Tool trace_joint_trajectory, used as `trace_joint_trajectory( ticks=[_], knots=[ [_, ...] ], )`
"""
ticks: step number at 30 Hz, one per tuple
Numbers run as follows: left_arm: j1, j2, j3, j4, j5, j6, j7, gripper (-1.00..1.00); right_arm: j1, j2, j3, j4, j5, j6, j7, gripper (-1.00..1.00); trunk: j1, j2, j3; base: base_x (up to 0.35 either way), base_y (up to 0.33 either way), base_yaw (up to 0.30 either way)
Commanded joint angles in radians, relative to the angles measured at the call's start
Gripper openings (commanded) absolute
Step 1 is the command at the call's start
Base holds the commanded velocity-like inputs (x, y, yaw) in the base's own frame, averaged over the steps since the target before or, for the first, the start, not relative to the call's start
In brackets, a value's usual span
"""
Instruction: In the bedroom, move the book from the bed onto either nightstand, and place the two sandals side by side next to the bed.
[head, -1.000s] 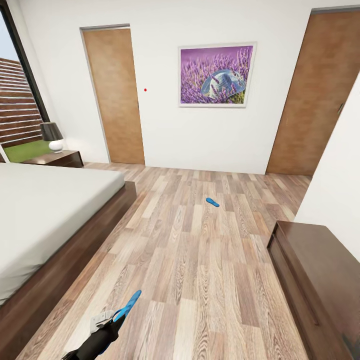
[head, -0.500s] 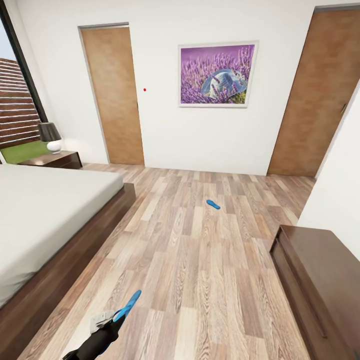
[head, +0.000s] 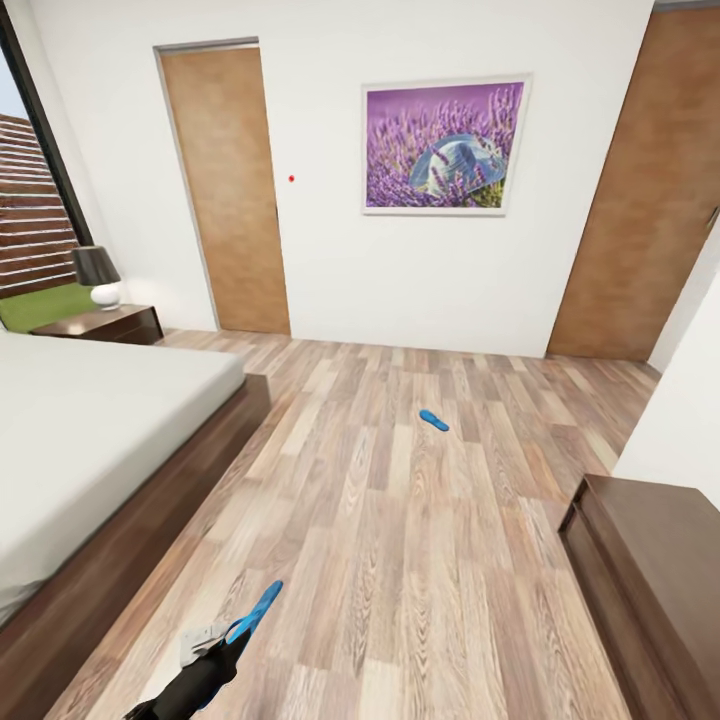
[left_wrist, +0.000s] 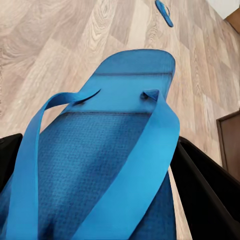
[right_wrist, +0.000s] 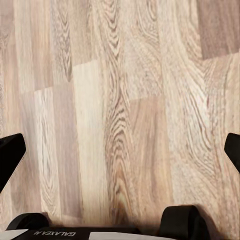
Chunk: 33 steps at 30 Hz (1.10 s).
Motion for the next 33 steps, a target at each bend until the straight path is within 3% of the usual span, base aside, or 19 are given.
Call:
trace_joint_trajectory(
  ticks=[1, 12, 33],
  knots=[
    [-0.001, 0.0, 0.004, 0.002, 0.001, -0.002, -0.004, -1.0, 0.0, 0.0, -0.002, 0.0, -0.009, 0.01, 0.004, 1.0, 0.0, 0.0, -0.001, 0.333, 0.0, 0.177],
    [-0.001, 0.0, 0.003, 0.002, 0.001, -0.002, -0.004, -1.0, 0.0, 0.0, -0.002, 0.0, -0.009, 0.01, 0.004, 1.0, 0.0, 0.0, -0.007, 0.333, 0.0, 0.179],
    [-0.001, 0.0, 0.002, 0.002, 0.001, -0.002, -0.004, -1.0, 0.0, 0.0, -0.002, 0.0, -0.01, 0.01, 0.004, 1.0, 0.0, 0.0, -0.007, 0.333, 0.0, 0.009]
  ],
)
